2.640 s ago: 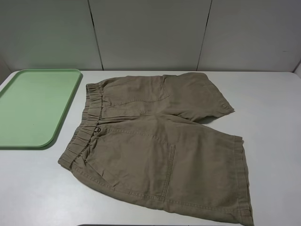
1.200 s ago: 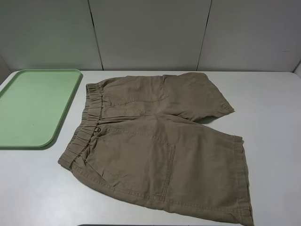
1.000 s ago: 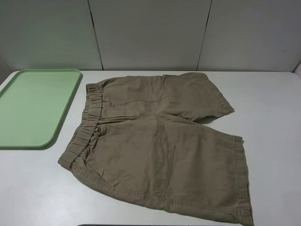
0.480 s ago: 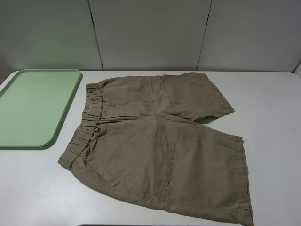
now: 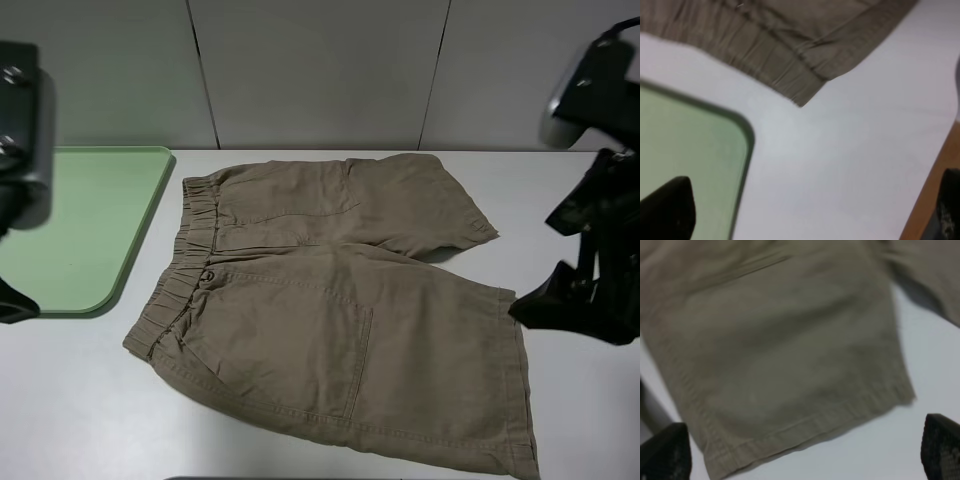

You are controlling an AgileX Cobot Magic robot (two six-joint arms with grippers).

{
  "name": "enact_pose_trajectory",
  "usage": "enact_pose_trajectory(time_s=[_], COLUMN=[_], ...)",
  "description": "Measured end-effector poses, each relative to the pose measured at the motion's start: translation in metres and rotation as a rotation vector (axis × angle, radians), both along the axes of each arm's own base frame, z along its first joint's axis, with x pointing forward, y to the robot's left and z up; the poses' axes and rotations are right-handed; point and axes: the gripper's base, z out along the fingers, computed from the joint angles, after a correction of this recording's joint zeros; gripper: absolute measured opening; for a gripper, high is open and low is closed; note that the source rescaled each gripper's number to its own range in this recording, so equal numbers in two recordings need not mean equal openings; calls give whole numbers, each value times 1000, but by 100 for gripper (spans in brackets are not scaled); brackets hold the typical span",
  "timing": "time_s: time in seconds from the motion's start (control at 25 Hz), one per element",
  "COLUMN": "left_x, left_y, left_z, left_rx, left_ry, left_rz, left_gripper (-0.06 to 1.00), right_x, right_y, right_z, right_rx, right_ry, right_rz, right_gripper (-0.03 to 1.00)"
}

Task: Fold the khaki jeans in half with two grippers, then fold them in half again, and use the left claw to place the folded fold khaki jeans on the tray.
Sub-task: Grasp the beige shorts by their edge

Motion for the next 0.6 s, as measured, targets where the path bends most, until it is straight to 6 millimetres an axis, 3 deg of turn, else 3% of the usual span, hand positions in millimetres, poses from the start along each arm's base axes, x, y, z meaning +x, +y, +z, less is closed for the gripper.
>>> enact_pose_trajectory(time_s=[0.12,0.28,0.44,0.6], left_x=[4,9,6,1], left_y=[-14,-24,-24,-21], left_z=[-12,-27,-64,-108], left_rx=[25,6,51,102], left_ry=[55,96,182,255], left_rz=[-70,-99,-155,-202], left_gripper=[94,94,93,92], right_x=[-10,-29,-44,-51], right_y=[21,30,24,19], right_z=[-20,-56,-86,-104], right_rx=[-93,-167,-162,-139], right_ry=[34,84,121,129], right_rz=[155,294,348,349], right_gripper=[100,100,100,100])
